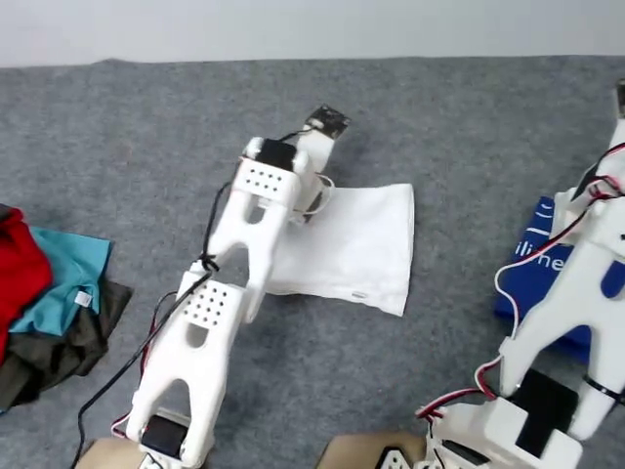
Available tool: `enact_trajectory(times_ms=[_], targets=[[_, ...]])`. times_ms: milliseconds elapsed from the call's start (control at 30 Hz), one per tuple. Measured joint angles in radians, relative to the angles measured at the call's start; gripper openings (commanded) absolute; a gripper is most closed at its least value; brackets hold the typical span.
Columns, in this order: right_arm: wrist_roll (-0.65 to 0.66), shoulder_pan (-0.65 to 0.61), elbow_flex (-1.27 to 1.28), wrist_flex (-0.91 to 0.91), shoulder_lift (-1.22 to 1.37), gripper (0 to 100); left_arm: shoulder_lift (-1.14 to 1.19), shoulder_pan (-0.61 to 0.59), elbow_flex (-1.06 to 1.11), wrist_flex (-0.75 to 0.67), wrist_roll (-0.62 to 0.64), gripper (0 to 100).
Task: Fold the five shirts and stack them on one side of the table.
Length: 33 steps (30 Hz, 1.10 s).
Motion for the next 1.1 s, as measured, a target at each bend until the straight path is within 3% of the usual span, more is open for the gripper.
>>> enact_trajectory(times_ms=[333, 700, 867, 1100], targets=[[0.000, 0.000, 0.000, 0.000, 0.000, 0.9, -0.014, -0.072, -0.011, 0.057, -0.028, 0], [0.000, -0.012, 0.000, 0.000, 0.000, 0.9, -0.083, 0.044, -0.189, 0.095, -0.028, 0], [0.000, -0.144, 0.000, 0.000, 0.000, 0.9, -0.183, -0.003, -0.198, 0.095, 0.023, 0], [0.000, -0.365, 0.000, -0.094, 0.169, 0.9, -0.331, -0.196, -0.198, 0.100, 0.055, 0]])
